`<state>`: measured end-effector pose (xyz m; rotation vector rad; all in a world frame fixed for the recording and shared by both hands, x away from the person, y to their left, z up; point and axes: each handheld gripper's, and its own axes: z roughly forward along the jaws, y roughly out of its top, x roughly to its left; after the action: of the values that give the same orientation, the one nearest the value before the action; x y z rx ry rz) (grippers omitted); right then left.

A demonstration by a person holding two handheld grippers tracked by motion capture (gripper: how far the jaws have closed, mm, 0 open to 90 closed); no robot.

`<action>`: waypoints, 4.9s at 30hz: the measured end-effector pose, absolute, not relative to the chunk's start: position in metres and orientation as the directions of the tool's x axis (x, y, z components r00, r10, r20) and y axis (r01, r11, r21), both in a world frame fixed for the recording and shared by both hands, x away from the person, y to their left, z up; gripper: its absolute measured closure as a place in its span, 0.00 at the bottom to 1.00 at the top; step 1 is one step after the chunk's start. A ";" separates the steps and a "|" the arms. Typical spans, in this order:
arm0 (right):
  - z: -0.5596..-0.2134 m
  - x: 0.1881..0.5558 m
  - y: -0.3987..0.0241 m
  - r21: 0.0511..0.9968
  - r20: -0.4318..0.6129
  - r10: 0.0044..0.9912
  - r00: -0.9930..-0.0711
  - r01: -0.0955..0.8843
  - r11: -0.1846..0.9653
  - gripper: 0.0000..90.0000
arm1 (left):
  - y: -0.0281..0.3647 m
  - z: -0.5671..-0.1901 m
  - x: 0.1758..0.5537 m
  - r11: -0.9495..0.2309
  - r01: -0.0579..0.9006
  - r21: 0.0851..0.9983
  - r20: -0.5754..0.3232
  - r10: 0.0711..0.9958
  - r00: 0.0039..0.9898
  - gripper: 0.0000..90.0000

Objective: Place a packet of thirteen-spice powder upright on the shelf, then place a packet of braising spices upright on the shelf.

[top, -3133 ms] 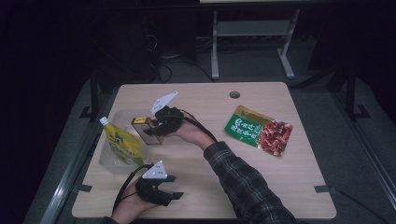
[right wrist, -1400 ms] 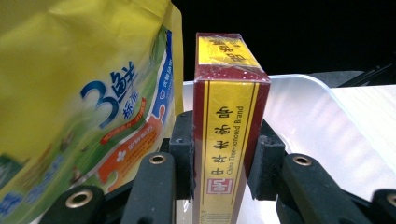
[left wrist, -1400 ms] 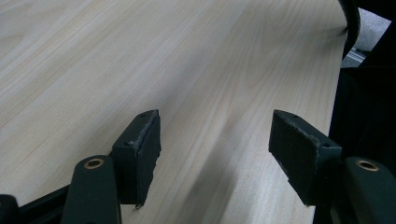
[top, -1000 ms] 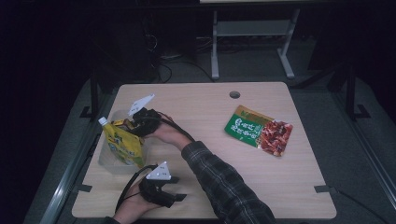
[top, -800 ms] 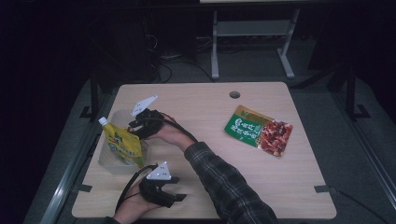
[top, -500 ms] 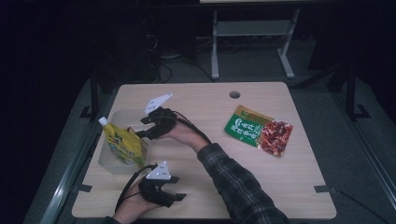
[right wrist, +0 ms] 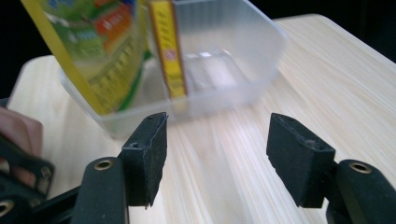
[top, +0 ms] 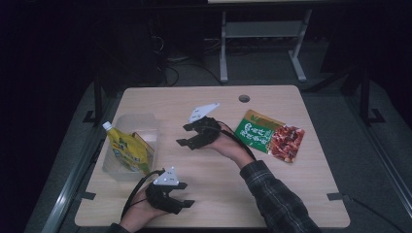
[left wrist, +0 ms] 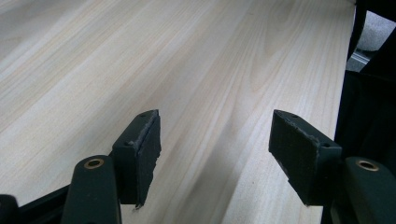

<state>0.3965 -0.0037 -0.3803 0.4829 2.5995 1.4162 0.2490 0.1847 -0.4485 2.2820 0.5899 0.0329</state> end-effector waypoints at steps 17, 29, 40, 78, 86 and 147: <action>-0.413 0.447 -0.134 0.783 0.019 0.784 -0.621 0.496 0.374 0.91 | 0.179 -0.448 0.251 -0.592 0.389 0.705 -0.155 0.407 0.900 0.37; -0.445 0.484 -0.209 0.755 -0.004 0.951 -0.310 0.623 0.206 1.00 | 0.181 -0.447 0.252 -0.585 0.388 0.713 -0.157 0.405 0.901 0.37; -0.468 0.469 -0.251 0.711 -0.058 0.957 -0.284 0.661 0.239 1.00 | 0.180 -0.448 0.252 -0.586 0.392 0.709 -0.160 0.408 0.899 0.37; -0.462 0.374 -0.268 0.624 -0.084 0.831 -0.550 0.621 0.474 1.00 | 0.177 -0.449 0.251 -0.604 0.385 0.698 -0.144 0.409 0.901 0.38; -0.462 0.349 -0.254 0.623 -0.044 0.787 -0.615 0.600 0.503 1.00 | 0.174 -0.450 0.251 -0.614 0.379 0.692 -0.142 0.399 0.906 0.38; -0.463 0.385 -0.256 0.611 0.117 0.749 -0.653 0.642 0.464 1.00 | 0.176 -0.448 0.255 -0.606 0.386 0.696 -0.145 0.407 0.902 0.38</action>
<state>0.3846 -0.2561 -0.4632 1.2186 2.5408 0.9504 0.2552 0.1765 -0.4485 2.2828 0.5638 0.0355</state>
